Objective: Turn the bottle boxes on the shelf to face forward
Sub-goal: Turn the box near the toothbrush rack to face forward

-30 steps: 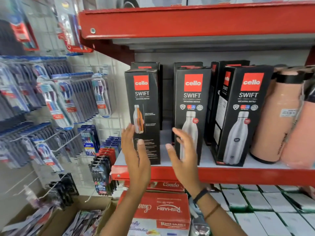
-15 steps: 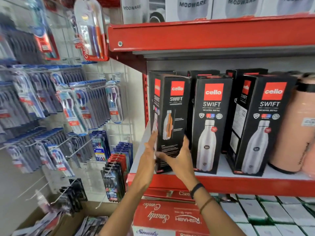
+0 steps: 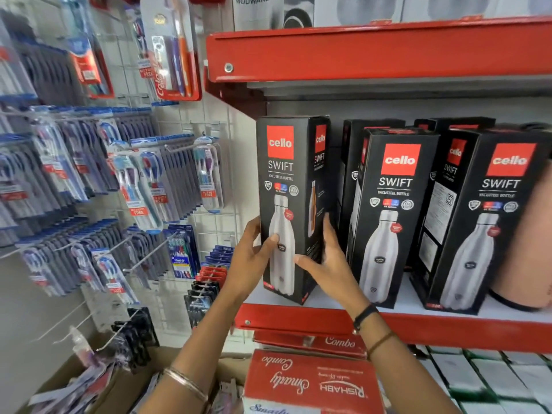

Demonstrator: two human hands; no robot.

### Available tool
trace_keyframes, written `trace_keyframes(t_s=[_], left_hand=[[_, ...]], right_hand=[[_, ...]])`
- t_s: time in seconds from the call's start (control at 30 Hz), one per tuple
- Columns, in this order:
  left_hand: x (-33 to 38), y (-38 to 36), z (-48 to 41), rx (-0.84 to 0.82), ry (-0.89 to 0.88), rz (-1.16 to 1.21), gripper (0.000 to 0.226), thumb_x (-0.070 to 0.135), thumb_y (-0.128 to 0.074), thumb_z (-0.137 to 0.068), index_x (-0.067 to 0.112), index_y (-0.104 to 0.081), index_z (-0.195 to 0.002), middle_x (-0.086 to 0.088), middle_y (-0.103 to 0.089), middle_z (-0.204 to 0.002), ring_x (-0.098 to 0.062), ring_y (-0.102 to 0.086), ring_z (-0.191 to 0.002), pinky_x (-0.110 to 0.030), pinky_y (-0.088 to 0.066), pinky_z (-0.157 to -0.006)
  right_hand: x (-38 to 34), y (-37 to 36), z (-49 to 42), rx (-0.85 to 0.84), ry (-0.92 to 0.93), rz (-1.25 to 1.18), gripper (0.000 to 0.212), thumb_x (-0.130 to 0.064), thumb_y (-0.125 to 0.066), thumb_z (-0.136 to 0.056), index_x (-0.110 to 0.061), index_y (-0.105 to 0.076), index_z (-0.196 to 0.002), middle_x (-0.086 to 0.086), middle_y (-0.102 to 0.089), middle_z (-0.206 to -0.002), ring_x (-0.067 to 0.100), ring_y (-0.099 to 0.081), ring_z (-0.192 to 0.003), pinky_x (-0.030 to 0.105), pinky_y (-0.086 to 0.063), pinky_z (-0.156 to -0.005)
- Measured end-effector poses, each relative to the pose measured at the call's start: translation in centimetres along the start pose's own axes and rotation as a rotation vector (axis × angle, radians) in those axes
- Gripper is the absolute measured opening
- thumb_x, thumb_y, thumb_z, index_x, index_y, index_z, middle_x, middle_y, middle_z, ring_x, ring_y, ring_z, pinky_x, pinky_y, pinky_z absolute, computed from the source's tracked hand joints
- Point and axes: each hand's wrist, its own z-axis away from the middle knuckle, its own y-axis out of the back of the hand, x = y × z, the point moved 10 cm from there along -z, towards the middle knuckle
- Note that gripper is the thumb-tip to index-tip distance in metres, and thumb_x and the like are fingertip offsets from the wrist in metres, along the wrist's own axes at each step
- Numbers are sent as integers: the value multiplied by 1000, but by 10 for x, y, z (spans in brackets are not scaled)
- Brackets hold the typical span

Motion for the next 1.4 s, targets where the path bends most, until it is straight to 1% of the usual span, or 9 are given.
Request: trace_keyframes(t_s=[0.13,0.27,0.33,0.43,0.53,0.67,0.83,1.0,1.4], left_hand=[[-6,0,7,27,-34,-64,46,28,-41,-97,24,-35,-143,19,-51,-138,1,-51,-125,-36,-46,-103],[2,-9,13,8,-75,-76,43,9,-33,-102,28,-31,-141,22,-42,-139,21,-39,-125,-9,-35,-104],[-1,-10,11,1,-49,-65,43,18,-35,-103,33,-31,-143,23,-41,-142,17,-37,-129,-22,-37,-111],[-12,-12,9,-28,41,-21,42,44,-37,-98,50,-33,-139,17,-41,-150,-6,-39,-139,-50,-37,-113],[-12,-12,10,-22,62,8,38,49,-37,-96,61,-33,-132,14,-40,-151,-11,-38,-140,-53,-35,-113],[-10,-16,12,-48,60,0,53,53,-34,-95,44,-25,-146,15,-35,-155,-8,-32,-143,-52,-32,-115],[-16,-17,28,-78,92,61,62,82,-25,-77,65,-23,-136,20,-27,-157,-16,-25,-147,-56,-28,-115],[-14,-23,37,-99,66,60,61,86,-20,-74,70,-22,-132,21,-25,-156,-16,-25,-147,-55,-22,-119],[-1,-22,68,-112,104,72,59,91,-16,-66,78,-22,-123,14,-20,-160,-20,-22,-148,-55,-21,-119]], right_hand=[[4,-2,0,-79,47,68,86,-27,-59,-88,-28,1,-149,-5,-7,-161,8,-10,-147,38,-16,-121],[19,-4,4,-100,23,98,72,-23,-53,-93,-27,-10,-151,-13,-36,-148,8,-37,-136,35,-31,-115],[21,-2,4,-72,18,85,69,-19,-55,-93,-24,-17,-150,-22,-41,-135,5,-41,-128,29,-33,-111],[19,4,4,-7,21,64,65,-15,-56,-92,-19,-23,-148,-7,-43,-139,13,-41,-130,27,-32,-110],[18,7,5,50,28,77,62,-16,-58,-91,-16,-29,-146,9,-53,-137,8,-45,-121,17,-35,-101],[21,12,11,142,44,87,55,-20,-58,-90,-14,-39,-142,-2,-57,-121,6,-51,-113,1,-35,-90],[45,15,30,263,-91,-130,34,-34,-41,-97,-21,-54,-126,6,-66,-112,24,-64,-107,35,-55,-89],[58,4,41,203,-236,-391,62,-52,-35,-90,-8,-55,-128,13,-57,-135,27,-55,-124,34,-49,-98],[46,11,65,225,-186,-428,74,-59,-36,-84,0,-57,-123,15,-62,-129,25,-61,-116,30,-54,-91]])
